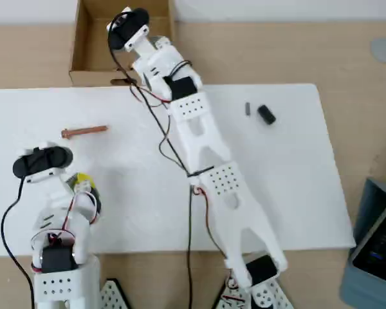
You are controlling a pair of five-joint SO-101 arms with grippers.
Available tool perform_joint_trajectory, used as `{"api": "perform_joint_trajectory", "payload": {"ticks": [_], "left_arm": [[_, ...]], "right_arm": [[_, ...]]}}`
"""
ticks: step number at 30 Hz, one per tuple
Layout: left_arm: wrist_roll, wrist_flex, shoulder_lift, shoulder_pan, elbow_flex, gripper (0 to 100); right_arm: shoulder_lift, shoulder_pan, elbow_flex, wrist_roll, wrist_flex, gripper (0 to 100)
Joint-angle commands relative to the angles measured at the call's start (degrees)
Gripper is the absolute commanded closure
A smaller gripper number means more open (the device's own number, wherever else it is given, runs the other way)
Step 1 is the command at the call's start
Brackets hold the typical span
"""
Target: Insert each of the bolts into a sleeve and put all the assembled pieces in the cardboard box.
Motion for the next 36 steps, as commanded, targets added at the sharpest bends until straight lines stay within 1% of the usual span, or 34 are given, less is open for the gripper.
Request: {"api": "perform_joint_trajectory", "payload": {"ticks": [1, 7, 13, 16, 18, 31, 36], "left_arm": [[-0.09, 0.09, -0.40, -0.62, 0.62, 100], [-0.09, 0.09, -0.40, -0.70, 0.62, 100], [-0.09, 0.09, -0.40, -0.70, 0.62, 100], [-0.09, 0.09, -0.40, -0.70, 0.62, 100], [-0.09, 0.09, -0.40, -0.70, 0.62, 100], [-0.09, 0.09, -0.40, -0.70, 0.62, 100], [-0.09, 0.09, -0.40, -0.70, 0.62, 100]], "right_arm": [[-2.51, -0.31, -4.18, 0.44, -1.32, 87.3], [-9.01, 0.48, -3.91, 0.26, -0.35, 93.0], [-15.87, 1.80, -4.09, -0.35, 11.52, 93.5], [-19.38, 3.12, -4.09, -4.31, 15.91, 93.5], [-21.93, 3.91, -4.09, -5.45, 18.90, 93.5], [-34.33, 11.12, -4.09, -5.63, 38.24, 93.5], [-38.46, 13.32, -4.09, -5.63, 47.82, 93.6]]}}
